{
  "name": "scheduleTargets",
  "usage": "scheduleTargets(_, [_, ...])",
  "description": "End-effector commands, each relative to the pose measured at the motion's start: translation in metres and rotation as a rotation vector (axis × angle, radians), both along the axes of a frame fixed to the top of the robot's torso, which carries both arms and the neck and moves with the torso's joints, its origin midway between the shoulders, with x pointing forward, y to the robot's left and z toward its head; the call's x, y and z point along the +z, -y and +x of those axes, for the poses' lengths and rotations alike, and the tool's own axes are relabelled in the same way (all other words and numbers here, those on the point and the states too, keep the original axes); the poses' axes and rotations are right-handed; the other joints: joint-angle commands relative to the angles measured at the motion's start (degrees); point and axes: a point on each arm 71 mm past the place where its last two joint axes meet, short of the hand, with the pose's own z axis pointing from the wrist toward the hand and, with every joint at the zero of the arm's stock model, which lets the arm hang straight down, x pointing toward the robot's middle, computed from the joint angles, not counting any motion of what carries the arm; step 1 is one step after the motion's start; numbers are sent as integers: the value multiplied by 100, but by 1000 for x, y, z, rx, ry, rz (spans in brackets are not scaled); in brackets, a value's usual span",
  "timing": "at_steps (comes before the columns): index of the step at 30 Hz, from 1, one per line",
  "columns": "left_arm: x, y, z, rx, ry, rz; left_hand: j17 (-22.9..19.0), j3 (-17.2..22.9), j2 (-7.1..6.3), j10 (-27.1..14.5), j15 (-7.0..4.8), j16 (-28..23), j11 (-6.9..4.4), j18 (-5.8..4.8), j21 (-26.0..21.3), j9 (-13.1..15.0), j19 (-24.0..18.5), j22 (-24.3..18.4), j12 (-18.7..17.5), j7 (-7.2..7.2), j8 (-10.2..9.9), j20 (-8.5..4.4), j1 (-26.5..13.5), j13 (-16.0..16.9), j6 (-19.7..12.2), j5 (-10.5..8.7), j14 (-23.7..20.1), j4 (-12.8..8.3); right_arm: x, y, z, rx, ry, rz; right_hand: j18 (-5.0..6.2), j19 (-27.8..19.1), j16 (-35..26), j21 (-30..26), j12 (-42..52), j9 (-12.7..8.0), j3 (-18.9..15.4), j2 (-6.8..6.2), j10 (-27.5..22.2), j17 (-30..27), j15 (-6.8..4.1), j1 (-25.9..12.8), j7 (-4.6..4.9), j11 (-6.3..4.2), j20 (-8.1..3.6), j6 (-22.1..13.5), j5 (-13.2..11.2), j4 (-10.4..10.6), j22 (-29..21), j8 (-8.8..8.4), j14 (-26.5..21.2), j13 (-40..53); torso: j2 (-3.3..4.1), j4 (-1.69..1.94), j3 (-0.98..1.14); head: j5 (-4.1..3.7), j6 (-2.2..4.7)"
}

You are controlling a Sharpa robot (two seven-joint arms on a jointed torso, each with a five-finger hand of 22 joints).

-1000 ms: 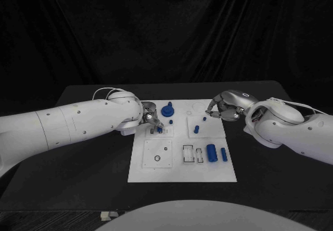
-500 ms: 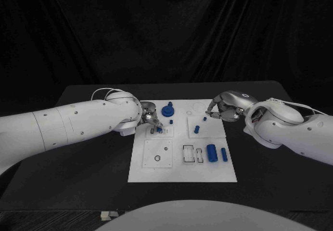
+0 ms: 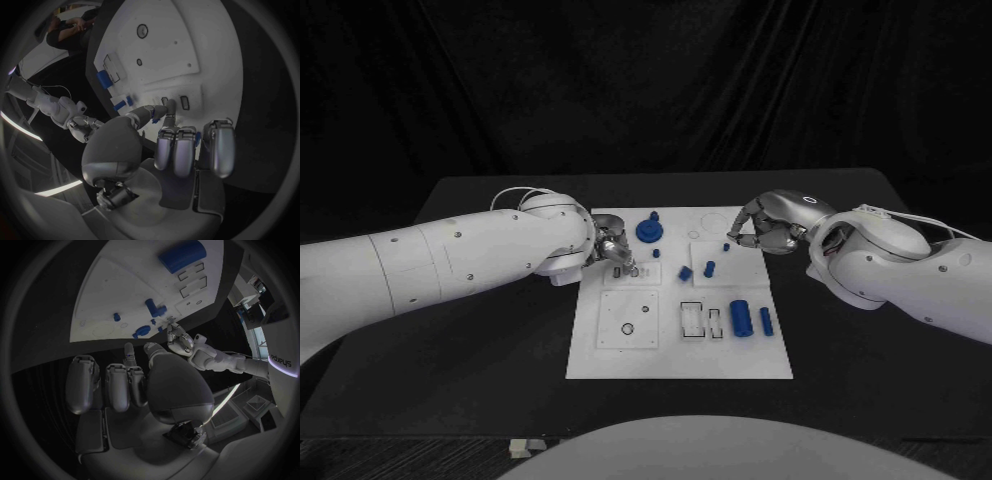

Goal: Assemble the parts on the task board

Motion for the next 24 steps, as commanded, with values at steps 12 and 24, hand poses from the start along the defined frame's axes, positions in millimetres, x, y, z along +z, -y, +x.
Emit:
scheduleTargets(12, [-2, 0, -3, 32, -65, -56, 1505, 5, 6, 599, 66, 15, 66, 42, -24, -40, -27, 1057, -3, 48, 16, 46, -88, 1510, -48, -139, 595, 8, -2, 1, 0, -15, -11, -10, 94, 78, -37, -37, -28, -10, 30, 9, 371, 255, 30, 55, 18, 35, 26, -27, 23, 5, 1083, -26, 359, 1118, -1, -4, 1, 10, 1])
scheduleTargets(24, [6, -11, -6, 60, -24, -89, 1505, -544, 60, 599, 75, 15, 63, 26, 28, -105, 29, 1113, -3, 23, 68, 73, -14, 1510, -75, -1235, 595, 142, 4, -1, -7, 13, 36, 18, 78, 114, 7, 30, 15, -33, 7, -138, 405, 340, 14, 276, 6, 9, 17, 5, -520, -121, 1106, -19, 382, 1166, 1, -3, 0, 14, 1])
